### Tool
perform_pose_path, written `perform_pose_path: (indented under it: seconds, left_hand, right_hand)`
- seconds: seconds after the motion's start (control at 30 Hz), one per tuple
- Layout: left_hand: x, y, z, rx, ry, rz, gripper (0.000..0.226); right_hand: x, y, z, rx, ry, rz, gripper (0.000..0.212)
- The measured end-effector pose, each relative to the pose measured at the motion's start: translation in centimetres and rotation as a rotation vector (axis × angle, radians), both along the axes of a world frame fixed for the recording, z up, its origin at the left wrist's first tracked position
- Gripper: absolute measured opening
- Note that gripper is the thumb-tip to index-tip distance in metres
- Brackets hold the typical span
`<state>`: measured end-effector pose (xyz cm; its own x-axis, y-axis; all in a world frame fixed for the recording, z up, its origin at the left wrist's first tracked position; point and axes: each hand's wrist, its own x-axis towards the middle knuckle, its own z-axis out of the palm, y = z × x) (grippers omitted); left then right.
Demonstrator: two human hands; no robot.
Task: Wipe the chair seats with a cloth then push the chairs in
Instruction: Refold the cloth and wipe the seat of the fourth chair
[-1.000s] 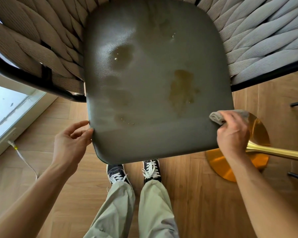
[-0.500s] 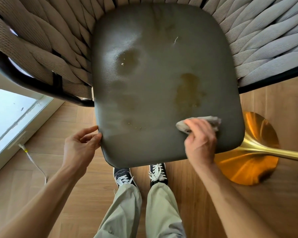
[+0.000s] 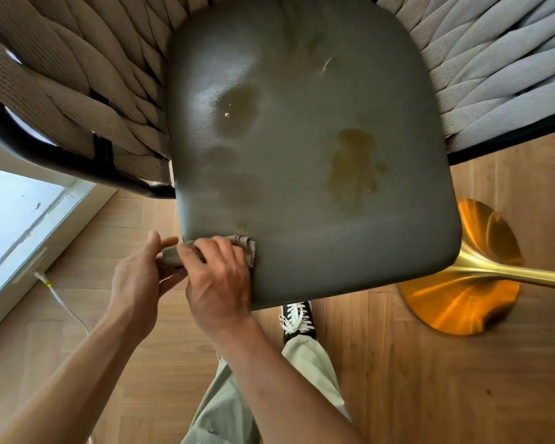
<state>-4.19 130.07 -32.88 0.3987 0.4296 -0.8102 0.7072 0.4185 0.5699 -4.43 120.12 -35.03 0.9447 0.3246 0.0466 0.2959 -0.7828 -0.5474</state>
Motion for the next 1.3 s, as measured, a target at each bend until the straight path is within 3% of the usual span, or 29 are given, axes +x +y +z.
perform_pose_path:
  seconds: [0.13,0.4,0.7,0.93,1.3]
  left_hand:
    - [0.3,-0.6,0.0,0.069,-0.011,-0.092,0.023]
    - [0.1,-0.9,-0.6,0.261,-0.032,-0.249,0.013]
    - [-0.1,-0.3,-1.4,0.326,-0.08,-0.311,0.032]
    - [-0.1,-0.4,-1.5,0.319,-0.088,-0.285,0.032]
    - [0.3,0.1,-1.3,0.176,-0.076,-0.227,0.025]
  right_hand:
    - [1.7,-3.9,0.0,-0.068,-0.052,-0.106,0.021]
    - [7.0,-18.6,-0.5,-0.221,-0.138,-0.235,0.04]
    - [11.9,-30.6,0.0,-0.359,-0.094,-0.478,0.046]
    - [10.9,-27.4,-1.0,-0.25,-0.176,-0.447,0.04]
    - [4.1,-9.1,-0.9,0.058,-0.113,-0.126,0.037]
